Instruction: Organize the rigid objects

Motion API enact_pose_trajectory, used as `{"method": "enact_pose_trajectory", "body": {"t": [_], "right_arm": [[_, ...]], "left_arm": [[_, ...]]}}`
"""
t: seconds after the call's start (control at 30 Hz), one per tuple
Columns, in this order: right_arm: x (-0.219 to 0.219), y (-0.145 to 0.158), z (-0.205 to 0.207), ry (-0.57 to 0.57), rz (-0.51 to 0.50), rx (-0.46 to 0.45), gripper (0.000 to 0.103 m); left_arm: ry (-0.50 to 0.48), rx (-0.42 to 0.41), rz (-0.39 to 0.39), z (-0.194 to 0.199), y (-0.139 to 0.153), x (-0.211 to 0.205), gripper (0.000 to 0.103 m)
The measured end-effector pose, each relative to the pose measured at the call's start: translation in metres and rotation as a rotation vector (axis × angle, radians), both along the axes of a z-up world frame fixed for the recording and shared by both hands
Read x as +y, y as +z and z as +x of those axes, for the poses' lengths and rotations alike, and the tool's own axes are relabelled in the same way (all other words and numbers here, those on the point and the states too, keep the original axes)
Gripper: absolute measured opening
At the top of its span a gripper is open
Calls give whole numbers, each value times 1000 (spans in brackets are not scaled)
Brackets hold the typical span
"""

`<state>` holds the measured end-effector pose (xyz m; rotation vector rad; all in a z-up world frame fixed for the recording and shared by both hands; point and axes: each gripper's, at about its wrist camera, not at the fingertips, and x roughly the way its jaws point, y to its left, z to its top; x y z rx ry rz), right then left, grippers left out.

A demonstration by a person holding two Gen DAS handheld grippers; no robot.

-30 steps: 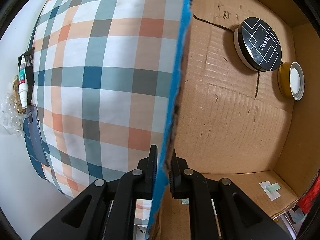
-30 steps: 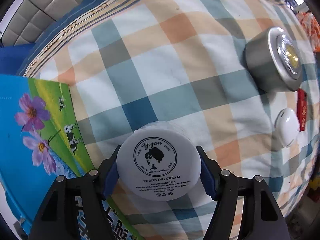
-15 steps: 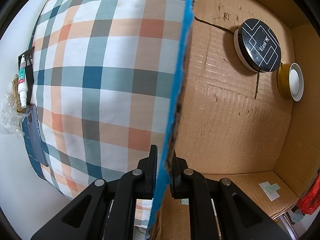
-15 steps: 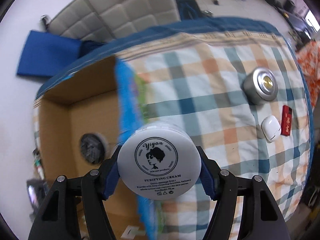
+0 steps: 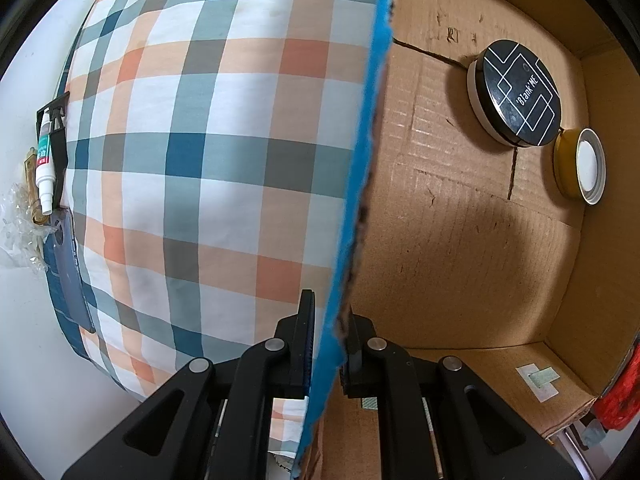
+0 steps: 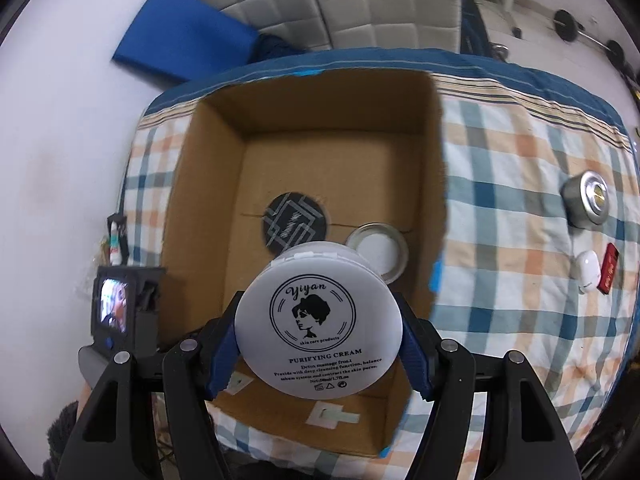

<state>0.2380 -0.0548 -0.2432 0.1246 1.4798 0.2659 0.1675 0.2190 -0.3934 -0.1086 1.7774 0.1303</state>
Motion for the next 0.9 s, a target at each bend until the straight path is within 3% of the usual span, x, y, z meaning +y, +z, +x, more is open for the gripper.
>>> {"method": "enact_pose_trajectory", "body": {"t": [0.47, 0.9], "right_arm": [[40, 13, 18, 59, 2, -30, 71], [46, -17, 67, 2, 4, -36, 71]], "left_arm": [[17, -12, -22, 6, 10, 8, 8], [15, -10, -27, 5, 9, 10, 8]]}}
